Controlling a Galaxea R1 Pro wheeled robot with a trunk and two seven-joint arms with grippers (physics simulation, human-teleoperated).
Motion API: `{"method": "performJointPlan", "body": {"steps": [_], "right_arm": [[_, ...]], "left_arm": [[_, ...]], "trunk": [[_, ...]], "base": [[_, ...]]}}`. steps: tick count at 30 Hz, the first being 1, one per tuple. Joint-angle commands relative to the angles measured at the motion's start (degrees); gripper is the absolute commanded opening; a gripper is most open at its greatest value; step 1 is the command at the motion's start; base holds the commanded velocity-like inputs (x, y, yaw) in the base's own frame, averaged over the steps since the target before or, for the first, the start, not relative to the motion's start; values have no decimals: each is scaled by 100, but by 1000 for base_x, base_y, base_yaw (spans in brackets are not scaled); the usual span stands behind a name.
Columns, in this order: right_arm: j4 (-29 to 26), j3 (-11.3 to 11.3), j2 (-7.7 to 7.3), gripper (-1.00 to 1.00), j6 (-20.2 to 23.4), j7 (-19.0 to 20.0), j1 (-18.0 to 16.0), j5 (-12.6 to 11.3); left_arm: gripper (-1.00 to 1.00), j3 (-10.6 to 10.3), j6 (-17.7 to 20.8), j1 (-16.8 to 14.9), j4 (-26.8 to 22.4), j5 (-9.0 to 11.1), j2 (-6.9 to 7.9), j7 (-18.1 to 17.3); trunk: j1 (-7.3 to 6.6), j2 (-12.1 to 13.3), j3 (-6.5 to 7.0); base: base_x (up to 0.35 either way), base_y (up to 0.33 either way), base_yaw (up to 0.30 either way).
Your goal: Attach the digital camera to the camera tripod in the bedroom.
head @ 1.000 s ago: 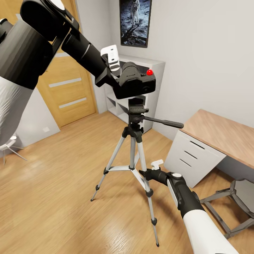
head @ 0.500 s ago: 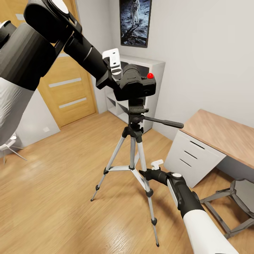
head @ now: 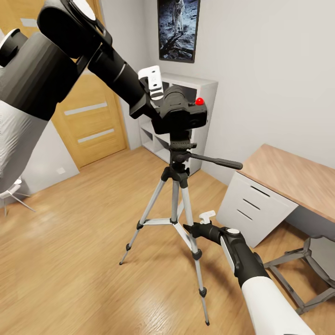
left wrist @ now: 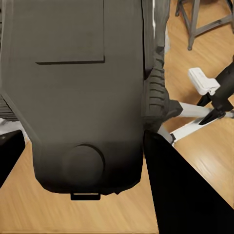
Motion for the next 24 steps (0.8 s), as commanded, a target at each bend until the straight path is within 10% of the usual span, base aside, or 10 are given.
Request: {"method": "performJointPlan", "body": {"steps": [1, 24], "right_arm": [[27, -38, 15, -100, 35, 62, -2, 83], [52, -35, 19, -100, 16, 62, -2, 97]], "left_arm": [[-100, -39, 94, -7, 15, -58, 8, -20], [-100, 212, 32, 0, 267, -156, 67, 316]], "trunk": [[4, -9, -11], [4, -9, -11]], "base": [[0, 0, 0], [0, 0, 0]]}}
